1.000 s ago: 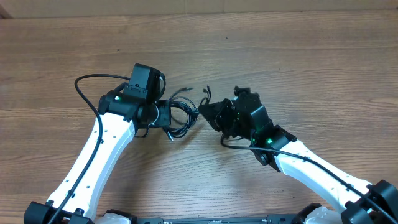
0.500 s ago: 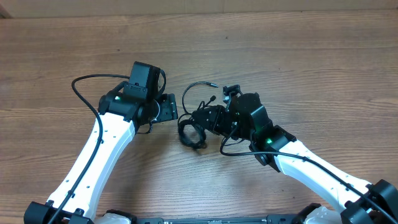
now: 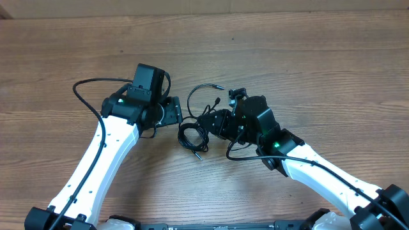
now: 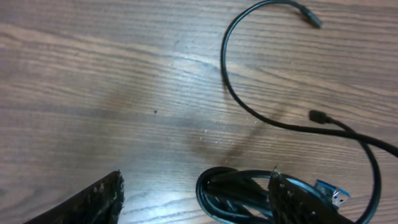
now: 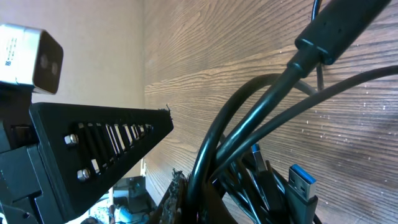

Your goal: Untangle cables

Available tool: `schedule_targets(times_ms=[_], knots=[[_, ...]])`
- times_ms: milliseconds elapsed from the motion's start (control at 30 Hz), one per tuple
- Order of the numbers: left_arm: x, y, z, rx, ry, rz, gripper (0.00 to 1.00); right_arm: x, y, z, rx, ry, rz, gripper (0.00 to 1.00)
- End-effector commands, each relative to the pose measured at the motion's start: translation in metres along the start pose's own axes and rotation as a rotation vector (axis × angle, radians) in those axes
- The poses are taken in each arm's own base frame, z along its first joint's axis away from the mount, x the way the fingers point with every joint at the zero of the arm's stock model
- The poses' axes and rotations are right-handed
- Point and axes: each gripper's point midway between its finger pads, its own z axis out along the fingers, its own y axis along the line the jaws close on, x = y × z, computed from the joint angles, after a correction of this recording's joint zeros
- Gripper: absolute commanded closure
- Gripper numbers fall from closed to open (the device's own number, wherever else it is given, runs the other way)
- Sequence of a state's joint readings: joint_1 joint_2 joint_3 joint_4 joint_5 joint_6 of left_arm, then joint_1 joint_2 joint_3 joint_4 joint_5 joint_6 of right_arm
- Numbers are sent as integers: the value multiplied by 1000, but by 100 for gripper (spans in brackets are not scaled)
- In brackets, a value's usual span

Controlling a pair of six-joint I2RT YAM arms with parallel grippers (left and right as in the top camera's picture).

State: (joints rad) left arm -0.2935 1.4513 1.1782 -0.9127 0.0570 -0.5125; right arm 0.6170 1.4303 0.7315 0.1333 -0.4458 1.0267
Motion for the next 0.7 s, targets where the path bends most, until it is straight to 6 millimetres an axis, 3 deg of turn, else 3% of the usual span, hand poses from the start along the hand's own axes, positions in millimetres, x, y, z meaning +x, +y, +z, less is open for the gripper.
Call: schedule_targets(times_ms=[0,133,333,467,667], knots=[[-10,5,-9,-24,-46,-62,22,-1,12,0,-29,4,-29,96],[-5,6,-9,-28,-25,-2,27,-1,12,0,-29,4,-29,96],[-2,7,-21,-22,-36,87,21,2,8,0,-12,16,-14,96],[-5,3,-57,27,-136,108,18,6,12,0,-33,43,-18,96],[0,2,-130,117,-345,138,16,11,25,-1,-93,80,-40,96]])
